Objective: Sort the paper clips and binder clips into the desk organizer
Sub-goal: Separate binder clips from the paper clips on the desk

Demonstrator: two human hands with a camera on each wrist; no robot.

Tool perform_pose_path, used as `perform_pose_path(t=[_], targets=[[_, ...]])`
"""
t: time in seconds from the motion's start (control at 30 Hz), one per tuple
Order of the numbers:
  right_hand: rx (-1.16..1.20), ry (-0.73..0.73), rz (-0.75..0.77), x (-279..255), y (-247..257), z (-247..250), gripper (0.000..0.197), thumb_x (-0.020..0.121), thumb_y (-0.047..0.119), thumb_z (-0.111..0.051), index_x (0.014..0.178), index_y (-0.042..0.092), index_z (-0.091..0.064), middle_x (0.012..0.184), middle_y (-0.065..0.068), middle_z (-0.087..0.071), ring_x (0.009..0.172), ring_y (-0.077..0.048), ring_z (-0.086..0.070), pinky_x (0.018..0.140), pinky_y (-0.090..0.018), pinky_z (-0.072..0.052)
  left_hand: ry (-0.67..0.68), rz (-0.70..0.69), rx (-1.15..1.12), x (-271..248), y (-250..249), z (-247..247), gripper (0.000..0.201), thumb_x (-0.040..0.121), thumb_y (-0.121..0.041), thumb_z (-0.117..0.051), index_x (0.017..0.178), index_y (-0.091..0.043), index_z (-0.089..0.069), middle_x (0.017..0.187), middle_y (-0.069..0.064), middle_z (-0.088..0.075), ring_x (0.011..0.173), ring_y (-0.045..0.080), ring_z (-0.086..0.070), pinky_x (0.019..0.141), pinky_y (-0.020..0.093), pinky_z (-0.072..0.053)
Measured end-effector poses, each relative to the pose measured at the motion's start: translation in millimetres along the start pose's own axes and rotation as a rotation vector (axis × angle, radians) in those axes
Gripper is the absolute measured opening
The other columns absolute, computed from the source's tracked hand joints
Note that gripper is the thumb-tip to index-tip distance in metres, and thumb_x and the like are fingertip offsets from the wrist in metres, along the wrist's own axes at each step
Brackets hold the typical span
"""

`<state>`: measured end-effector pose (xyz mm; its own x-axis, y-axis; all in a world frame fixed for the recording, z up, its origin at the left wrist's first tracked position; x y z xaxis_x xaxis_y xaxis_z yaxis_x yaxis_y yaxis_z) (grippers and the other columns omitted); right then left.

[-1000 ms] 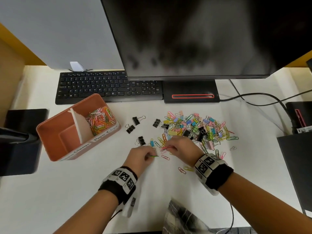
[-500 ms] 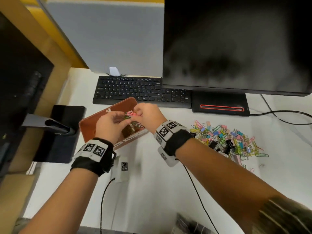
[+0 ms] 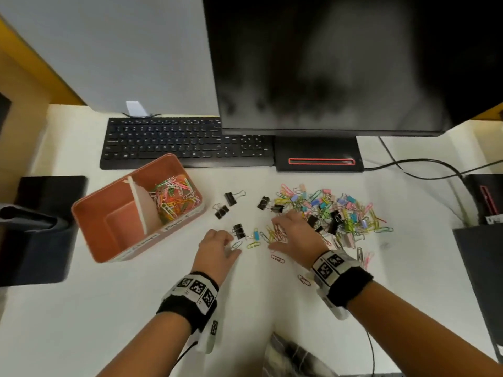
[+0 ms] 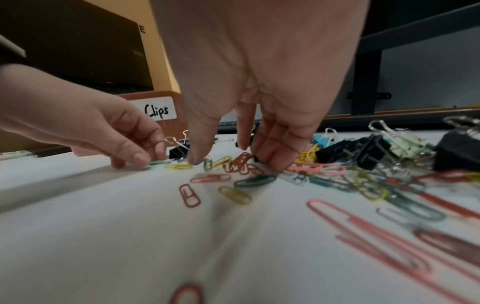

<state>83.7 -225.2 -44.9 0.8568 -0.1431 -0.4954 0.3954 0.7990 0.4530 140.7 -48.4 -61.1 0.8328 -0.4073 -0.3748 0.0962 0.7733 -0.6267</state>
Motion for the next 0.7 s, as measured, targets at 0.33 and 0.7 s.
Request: perform_pose_path(t=[0.33,0.7], targets=[[-0.119,-0.084,0.162,9,18,-9,0.017,0.09,0.019,-0.056,0.102,0.012,-0.066,0.103,-0.007,-0.066,0.1,-0.027,-0.055,0.086,-0.037,-0.046,0.064,-0.14,0.002,-6,-17,-6,0.016,0.08,-0.01,-0.066,0.078,-0.023,-0.056,0.081,-0.001,-0.06,0.074,0.015,-0.055,0.068,0.016,-0.042],[-0.311,-0.106,0.25,4,19,-6,0.018,0.091,0.024,-0.054,0.098,0.024,-0.07,0.101,-0.001,-0.069,0.1,-0.027,-0.055,0.092,-0.042,-0.035,-0.041,-0.119,0.024,11,-34,-25,0.027,0.084,-0.013,-0.064,0.111,-0.017,-0.062,0.097,0.005,-0.061,0.09,0.02,-0.056,0.081,0.025,-0.043]])
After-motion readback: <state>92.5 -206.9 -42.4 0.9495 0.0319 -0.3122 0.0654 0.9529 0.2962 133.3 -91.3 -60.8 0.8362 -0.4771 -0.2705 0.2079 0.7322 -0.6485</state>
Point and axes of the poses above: each hand's wrist, its own x-axis towards the middle knuckle, its own z-axis out of the back of the hand, y = z × x, the point moved 10 cm from there along x, towards the middle knuckle
